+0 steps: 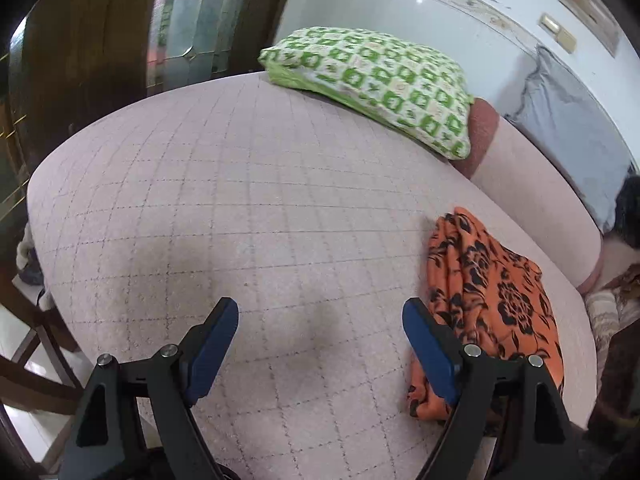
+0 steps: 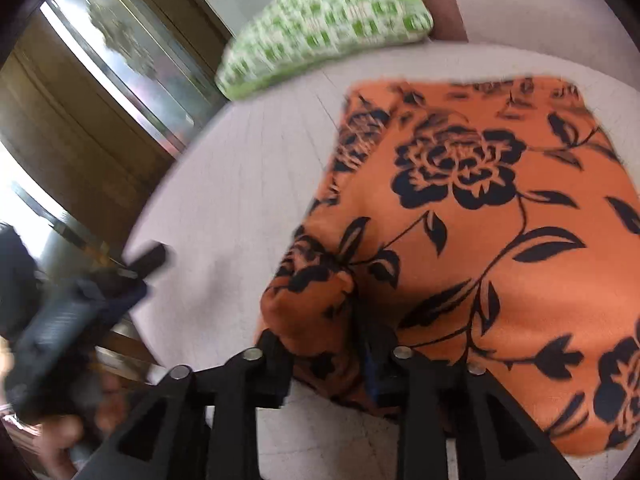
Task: Fold small clothes
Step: 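Release the right tool and press the folded bundle flat with both tools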
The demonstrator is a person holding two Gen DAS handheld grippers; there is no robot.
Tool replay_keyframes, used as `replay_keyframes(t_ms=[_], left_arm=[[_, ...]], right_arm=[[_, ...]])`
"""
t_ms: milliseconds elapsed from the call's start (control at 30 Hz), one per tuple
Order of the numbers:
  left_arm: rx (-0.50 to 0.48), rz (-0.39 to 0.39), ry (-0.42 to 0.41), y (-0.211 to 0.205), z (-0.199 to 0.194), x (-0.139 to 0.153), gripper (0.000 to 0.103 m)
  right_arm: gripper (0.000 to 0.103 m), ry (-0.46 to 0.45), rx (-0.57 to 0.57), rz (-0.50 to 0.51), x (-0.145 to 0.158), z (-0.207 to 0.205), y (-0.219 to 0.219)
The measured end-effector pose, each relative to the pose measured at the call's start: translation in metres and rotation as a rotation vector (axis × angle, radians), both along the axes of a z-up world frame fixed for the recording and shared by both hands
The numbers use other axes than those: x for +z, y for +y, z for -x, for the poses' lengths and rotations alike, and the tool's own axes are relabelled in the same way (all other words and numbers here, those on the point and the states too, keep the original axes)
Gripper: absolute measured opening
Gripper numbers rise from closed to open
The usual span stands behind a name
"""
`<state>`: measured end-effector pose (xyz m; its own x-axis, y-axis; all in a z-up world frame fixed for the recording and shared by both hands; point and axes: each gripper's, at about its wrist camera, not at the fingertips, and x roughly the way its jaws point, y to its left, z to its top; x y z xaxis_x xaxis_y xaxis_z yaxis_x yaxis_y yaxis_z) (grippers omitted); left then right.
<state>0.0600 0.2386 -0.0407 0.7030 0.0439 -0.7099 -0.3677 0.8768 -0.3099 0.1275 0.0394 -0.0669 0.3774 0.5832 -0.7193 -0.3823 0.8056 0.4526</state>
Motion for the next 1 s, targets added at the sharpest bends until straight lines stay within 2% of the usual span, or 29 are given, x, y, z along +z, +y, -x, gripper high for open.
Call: replay_keyframes(t_ms=[33,67,200,233,300,433,467,533,567,600,667,700,767,900,1000], left_arm=[[-0.025,-0.003,-0.009,-0.005,0.0,0.001,0.084],[-0.047,-0.003,-0.016,-0.009,0.0,0.002,0.084],[-0.194,0.037,-0.068,-0.05,0.001,0.013,0.084],[-0.234,0.005,-0.079,-0.067,0.003,0.017,0.084],[-0.275,-0.054,-0.05,-0.09,0.001,0.017,0.084],[-0.268,-0.06,0.026,-0.105,-0.013,0.006,0.082],[-0.263,-0.036,0.056,-0.104,-0.02,0.0,0.075],[-0.266,0.023,0.108,-0.1,-0.028,-0.009,0.048],[-0.296,0.028,0.103,-0.099,-0.03,-0.01,0.023],[-0.294,0.032,0.092,-0.098,-0.029,-0.007,0.019],[-0.27,0.045,0.067,-0.096,-0.026,-0.004,0.018],[-0.251,0.077,0.082,-0.092,-0.025,-0.011,0.017],[-0.201,0.178,0.183,-0.079,-0.027,-0.045,0.017],[-0.203,0.147,0.162,-0.082,-0.021,-0.034,0.019],[-0.208,0.092,0.148,-0.087,-0.015,-0.016,0.02]], right_arm=[[0.067,0.028,0.002,-0.045,0.003,0.001,-0.011],[0.071,0.04,-0.005,-0.081,0.008,0.004,-0.025],[0.073,-0.026,-0.152,-0.105,0.024,0.011,-0.084],[0.075,-0.024,-0.188,-0.129,0.024,0.012,-0.1],[0.075,-0.009,-0.235,-0.154,0.021,0.009,-0.122],[0.075,0.015,-0.263,-0.21,0.008,0.009,-0.139],[0.075,0.007,-0.258,-0.212,0.009,0.012,-0.135],[0.075,0.002,-0.248,-0.213,0.005,0.008,-0.126],[0.075,0.002,-0.244,-0.215,0.006,0.012,-0.124],[0.075,0.005,-0.24,-0.222,0.005,0.01,-0.119],[0.075,0.012,-0.235,-0.232,0.006,0.012,-0.126],[0.075,0.017,-0.229,-0.236,0.004,0.014,-0.128],[0.075,0.028,-0.221,-0.237,0.001,0.013,-0.129],[0.075,0.058,-0.211,-0.246,-0.005,0.009,-0.129],[0.075,0.074,-0.209,-0.257,-0.003,0.007,-0.131]])
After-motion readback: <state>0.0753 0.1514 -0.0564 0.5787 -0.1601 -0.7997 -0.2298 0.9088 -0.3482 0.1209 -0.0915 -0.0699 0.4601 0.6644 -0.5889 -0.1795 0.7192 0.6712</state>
